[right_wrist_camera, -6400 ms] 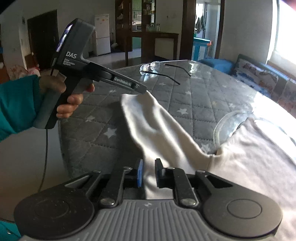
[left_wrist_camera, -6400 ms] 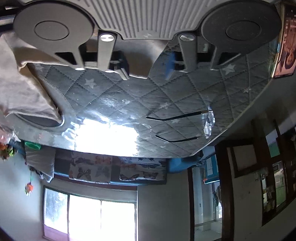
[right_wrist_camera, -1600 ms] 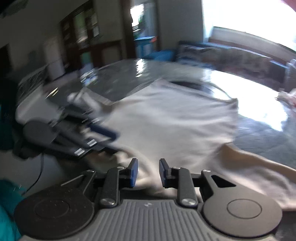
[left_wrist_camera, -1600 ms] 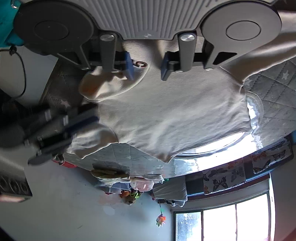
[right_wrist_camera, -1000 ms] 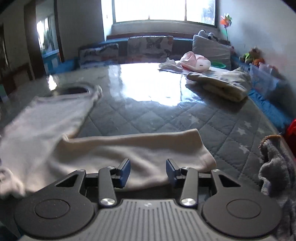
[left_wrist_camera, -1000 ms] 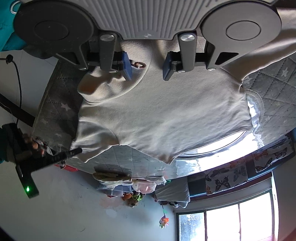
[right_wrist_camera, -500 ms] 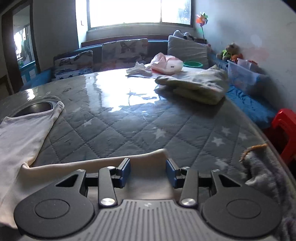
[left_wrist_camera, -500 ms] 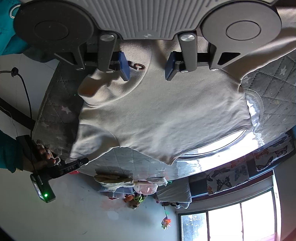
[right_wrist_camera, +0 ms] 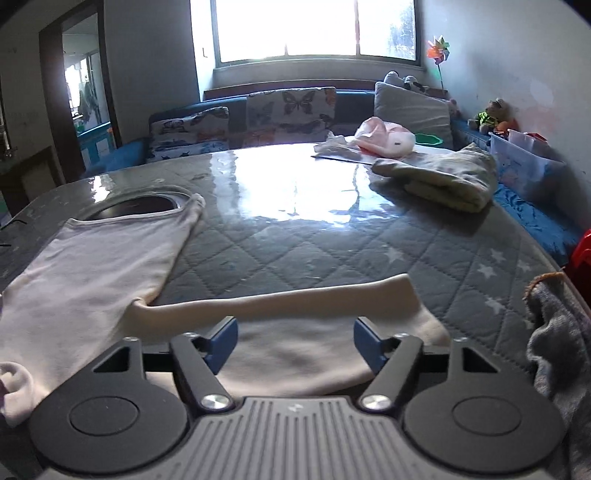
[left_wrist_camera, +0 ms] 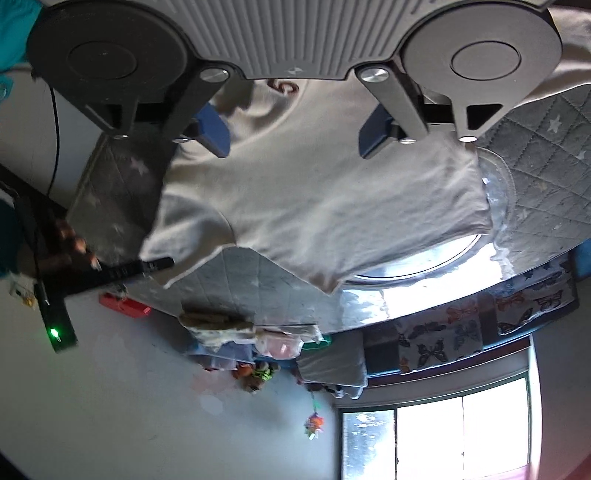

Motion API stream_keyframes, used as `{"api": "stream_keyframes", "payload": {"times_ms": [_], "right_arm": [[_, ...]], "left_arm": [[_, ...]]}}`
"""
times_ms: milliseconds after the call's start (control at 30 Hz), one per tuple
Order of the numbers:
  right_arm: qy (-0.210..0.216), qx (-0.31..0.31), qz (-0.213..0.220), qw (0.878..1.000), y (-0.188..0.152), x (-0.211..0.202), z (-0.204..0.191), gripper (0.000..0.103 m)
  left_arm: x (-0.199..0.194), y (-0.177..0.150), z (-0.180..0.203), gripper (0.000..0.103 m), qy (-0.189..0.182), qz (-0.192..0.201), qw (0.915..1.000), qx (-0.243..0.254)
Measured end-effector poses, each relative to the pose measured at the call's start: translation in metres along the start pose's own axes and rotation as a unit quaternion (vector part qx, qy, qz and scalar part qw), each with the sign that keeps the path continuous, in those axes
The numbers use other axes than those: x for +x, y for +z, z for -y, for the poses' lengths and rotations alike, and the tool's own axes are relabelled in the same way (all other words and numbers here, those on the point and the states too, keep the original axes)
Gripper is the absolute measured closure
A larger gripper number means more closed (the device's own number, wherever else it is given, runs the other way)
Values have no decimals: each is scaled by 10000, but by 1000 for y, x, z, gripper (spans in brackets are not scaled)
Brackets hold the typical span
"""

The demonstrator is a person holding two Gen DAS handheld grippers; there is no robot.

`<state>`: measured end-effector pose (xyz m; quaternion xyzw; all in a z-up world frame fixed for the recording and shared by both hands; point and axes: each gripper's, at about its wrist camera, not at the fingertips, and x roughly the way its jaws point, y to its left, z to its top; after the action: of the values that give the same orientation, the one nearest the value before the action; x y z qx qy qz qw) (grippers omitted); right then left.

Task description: Fold clothes

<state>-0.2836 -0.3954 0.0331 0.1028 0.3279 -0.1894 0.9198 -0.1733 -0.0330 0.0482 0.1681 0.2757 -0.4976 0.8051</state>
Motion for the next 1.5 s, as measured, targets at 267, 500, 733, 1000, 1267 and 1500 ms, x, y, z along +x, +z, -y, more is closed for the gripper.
{"api": "stream_keyframes", "payload": {"times_ms": [267,500,733,1000,1267,1500], "right_arm": [[136,32,1,9999,-3,-5,-19,16],[166,70,-32,9998,-7,-5,-28,10],[135,-14,-76,9999,-12,-6,-35,8],[83,-96,-168,9998,-18,-4,-38,5],[89,-2,-237,9997,-24,-4,-39,5],[40,61,-264,9996,-28,-4,-38,2]], "left_arm": [[10,15,-5,2,270,-40,9978,-610],[27,23,-12,0,578,-390,9907,-1165],[38,21,-12,0,895,-680,9835,-1418],[46,18,-9,0,1189,-845,9766,-1579],[61,13,-8,0,1237,-1296,9679,-1762],[65,11,-4,0,1362,-1447,9646,-1732]]}}
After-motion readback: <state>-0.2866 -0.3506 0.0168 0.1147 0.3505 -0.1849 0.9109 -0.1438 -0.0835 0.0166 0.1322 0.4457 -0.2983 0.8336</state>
